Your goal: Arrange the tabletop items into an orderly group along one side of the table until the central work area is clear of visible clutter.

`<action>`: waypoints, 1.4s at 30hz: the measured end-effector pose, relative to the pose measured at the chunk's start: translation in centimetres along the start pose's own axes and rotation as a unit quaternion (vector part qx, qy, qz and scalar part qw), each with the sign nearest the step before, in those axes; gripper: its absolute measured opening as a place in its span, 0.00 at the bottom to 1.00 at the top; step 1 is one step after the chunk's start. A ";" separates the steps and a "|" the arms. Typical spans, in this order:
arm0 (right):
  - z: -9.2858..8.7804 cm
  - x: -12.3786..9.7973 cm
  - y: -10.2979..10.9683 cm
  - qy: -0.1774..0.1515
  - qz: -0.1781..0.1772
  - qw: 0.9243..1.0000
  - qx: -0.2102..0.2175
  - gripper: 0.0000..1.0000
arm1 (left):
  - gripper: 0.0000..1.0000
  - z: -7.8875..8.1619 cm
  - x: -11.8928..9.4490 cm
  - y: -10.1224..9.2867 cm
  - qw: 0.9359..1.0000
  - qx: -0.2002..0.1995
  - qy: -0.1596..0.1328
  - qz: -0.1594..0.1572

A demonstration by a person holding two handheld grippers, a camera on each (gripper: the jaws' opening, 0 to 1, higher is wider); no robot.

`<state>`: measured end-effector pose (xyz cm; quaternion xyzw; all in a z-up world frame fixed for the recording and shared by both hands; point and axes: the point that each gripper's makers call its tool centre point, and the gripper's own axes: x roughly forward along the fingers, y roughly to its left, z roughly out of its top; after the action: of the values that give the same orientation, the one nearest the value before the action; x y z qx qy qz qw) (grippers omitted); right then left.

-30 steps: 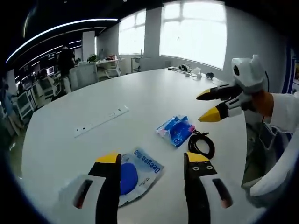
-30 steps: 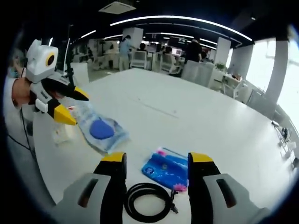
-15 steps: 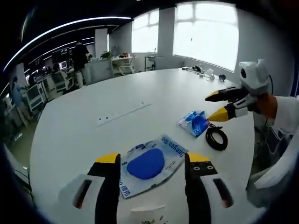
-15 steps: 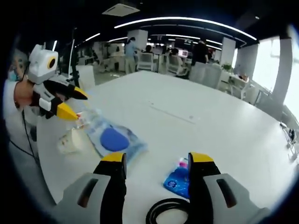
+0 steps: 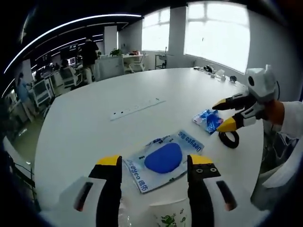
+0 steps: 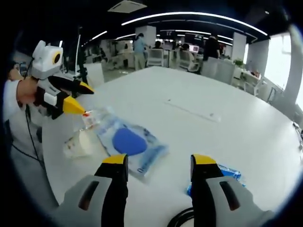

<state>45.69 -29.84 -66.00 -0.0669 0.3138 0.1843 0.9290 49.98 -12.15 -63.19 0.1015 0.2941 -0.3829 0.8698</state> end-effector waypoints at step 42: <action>-6.3 6.6 2.2 0.067 0.030 0.994 0.083 0.08 | 0.51 -3.7 5.9 2.1 0.998 -0.011 0.066 -0.005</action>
<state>46.16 -27.31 -75.07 0.0081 0.3919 0.1807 0.9020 53.05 -12.79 -69.76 0.1153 0.3559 -0.3763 0.8476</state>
